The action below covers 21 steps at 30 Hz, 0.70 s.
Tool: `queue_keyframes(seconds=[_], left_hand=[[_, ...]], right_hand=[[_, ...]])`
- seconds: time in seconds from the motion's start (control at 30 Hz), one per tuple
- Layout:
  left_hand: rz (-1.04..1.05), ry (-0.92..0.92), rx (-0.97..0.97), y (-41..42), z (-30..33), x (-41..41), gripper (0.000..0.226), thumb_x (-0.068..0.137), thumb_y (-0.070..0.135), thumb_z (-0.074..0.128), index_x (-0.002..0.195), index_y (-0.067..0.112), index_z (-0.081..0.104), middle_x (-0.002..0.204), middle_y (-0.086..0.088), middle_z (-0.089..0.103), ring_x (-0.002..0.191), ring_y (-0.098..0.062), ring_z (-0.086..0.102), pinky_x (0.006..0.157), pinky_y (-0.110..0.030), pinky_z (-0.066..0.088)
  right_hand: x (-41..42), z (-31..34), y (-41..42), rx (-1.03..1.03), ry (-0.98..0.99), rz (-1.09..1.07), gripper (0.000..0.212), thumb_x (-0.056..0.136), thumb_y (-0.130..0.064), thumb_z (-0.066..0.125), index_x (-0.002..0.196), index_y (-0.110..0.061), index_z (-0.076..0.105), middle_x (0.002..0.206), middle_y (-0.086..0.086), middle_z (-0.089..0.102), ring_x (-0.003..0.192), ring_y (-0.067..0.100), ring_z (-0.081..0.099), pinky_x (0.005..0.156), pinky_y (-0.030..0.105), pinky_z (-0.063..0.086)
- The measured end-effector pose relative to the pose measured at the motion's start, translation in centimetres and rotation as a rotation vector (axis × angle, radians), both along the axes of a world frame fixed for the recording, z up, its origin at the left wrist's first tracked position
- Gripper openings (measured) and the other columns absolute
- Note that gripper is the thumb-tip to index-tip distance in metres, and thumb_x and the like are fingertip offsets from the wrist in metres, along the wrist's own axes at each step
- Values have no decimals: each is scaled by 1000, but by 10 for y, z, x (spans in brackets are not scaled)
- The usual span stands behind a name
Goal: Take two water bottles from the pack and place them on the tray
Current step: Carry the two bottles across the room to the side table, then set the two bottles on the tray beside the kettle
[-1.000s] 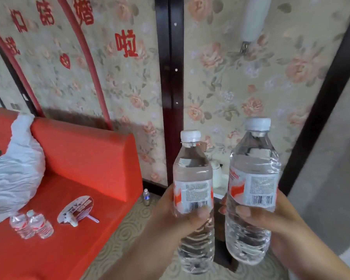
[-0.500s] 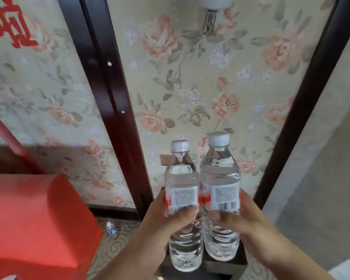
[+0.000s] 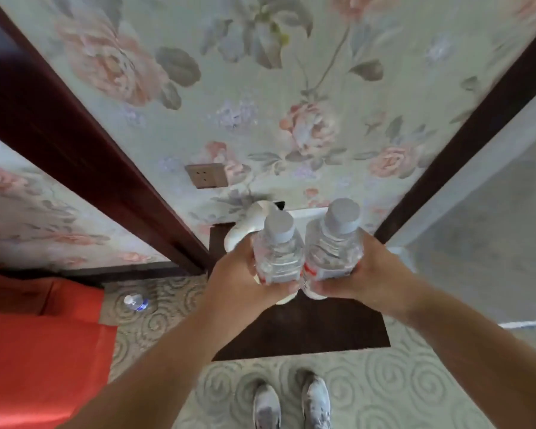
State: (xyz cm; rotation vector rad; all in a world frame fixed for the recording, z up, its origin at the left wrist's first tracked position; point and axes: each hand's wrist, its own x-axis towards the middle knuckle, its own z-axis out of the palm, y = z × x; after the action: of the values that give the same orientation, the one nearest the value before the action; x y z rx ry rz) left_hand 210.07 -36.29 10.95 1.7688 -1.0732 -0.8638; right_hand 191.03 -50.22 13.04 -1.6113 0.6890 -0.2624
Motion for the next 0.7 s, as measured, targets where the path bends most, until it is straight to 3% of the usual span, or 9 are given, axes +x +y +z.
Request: queue_keyframes(seconds=[0.1,0.23,0.3,0.37,0.5,0.57,0.7], left_hand=[[-43,32,33,-22,-67,0,58,71,37,91,120,35,61,110,14,76,101,-1,73,81,-18,57],[-79,38,94,-29,-142,-8,56,70,36,90,118,35,61,108,12,75,100,-5,72,82,-28,60],[-82,42,110,-25,-169,-11,58,71,32,92,119,38,60,111,13,73,104,-6,71,85,-28,59],[-83,25,124,-20,-188,-14,58,71,37,91,118,42,58,112,18,72,105,-2,70,84,-19,56],[-61,-8,148,-15,-212,-13,61,69,51,87,122,43,57,114,26,70,108,5,67,82,-3,50],[-59,-6,155,-14,-224,-13,62,68,51,87,121,48,56,116,29,68,109,6,66,83,-4,51],[-65,-16,172,-11,-248,-16,67,67,50,88,124,51,53,120,31,66,113,8,65,92,-20,56]], right_hand=[[-5,-76,-8,-43,104,-69,57,72,-16,96,118,-34,67,108,-9,80,100,8,77,87,18,61],[-16,-147,-6,-48,201,-130,63,69,-9,97,115,-39,65,103,-25,77,94,-8,73,74,-1,50],[-19,-171,-1,-45,212,-139,71,68,-8,96,116,-46,60,108,-26,75,100,-7,71,77,-1,50],[-20,-189,4,-35,229,-146,72,67,-9,96,116,-49,60,110,-25,74,103,-7,70,78,-2,49],[-15,-217,9,-4,234,-165,66,69,-13,94,121,-39,62,110,-19,75,105,2,72,83,8,56],[-12,-228,9,6,224,-175,64,70,-12,94,121,-35,63,108,-17,75,104,5,73,84,11,57],[-15,-256,11,45,236,-197,64,73,-5,93,122,-32,62,109,-14,75,105,7,73,85,14,58]])
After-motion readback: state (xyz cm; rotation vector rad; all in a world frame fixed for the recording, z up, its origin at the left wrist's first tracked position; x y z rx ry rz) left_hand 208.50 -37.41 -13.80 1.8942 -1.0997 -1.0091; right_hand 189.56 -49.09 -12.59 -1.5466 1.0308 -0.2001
